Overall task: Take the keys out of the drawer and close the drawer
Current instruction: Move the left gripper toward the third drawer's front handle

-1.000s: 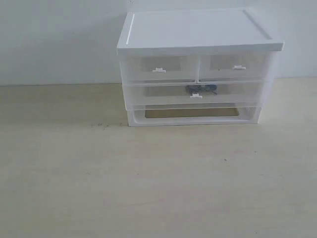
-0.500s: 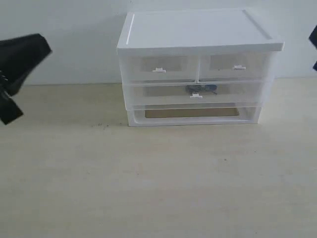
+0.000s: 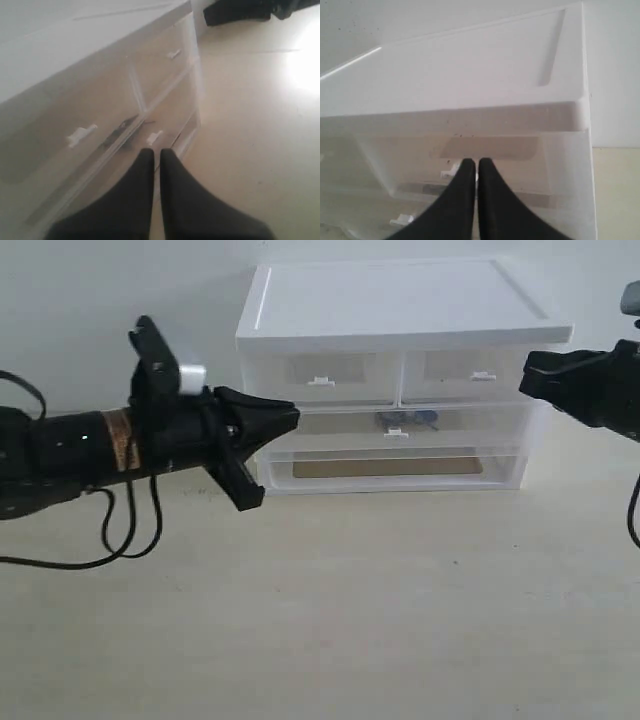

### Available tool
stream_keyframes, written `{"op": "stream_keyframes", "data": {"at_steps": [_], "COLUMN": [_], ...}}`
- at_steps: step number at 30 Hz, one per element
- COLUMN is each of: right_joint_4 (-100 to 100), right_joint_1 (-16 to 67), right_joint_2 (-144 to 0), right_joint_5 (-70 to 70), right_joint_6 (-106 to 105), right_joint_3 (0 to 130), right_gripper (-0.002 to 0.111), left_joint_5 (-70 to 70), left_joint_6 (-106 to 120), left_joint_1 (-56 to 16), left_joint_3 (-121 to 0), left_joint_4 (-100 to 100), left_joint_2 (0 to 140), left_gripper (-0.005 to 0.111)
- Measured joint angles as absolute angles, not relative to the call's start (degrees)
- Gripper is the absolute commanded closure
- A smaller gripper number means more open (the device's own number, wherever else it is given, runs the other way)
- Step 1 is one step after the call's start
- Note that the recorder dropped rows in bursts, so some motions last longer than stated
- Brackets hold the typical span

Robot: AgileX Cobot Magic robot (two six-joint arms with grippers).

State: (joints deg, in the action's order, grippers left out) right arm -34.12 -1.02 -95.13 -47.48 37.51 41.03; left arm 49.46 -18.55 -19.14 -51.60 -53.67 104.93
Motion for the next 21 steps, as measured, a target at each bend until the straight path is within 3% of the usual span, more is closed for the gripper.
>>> {"op": "stream_keyframes", "data": {"at_steps": [3, 4, 6, 14, 21], "right_joint_4": [-34.1, -34.1, -34.1, -38.4, -38.5], "right_joint_1": [-1.0, -1.0, -1.0, -0.6, -0.6], "right_joint_2": [-98.2, -99.2, -102.0, -105.0, -105.0], "right_joint_5": [-47.4, -47.2, -46.4, -45.8, -45.7], "right_joint_6": [38.3, 38.7, 39.7, 41.1, 41.1], "right_joint_3": [44.1, 45.1, 48.4, 50.4, 50.4], "right_gripper": [0.108, 0.108, 0.108, 0.108, 0.108], "left_joint_5": [39.4, 36.9, 31.4, 30.5, 36.4], "left_joint_6": [-17.8, -17.3, -13.9, 20.6, 32.8], "left_joint_1": [-22.2, -23.0, -25.9, -31.8, -31.8], "left_joint_3": [-56.9, -58.3, -63.0, -72.2, -76.4], "left_joint_4": [-53.7, -53.7, -53.7, -49.3, -43.3], "left_joint_2": [106.7, 107.4, 110.2, 120.9, 126.6], "left_gripper": [0.084, 0.072, 0.061, 0.060, 0.060]}}
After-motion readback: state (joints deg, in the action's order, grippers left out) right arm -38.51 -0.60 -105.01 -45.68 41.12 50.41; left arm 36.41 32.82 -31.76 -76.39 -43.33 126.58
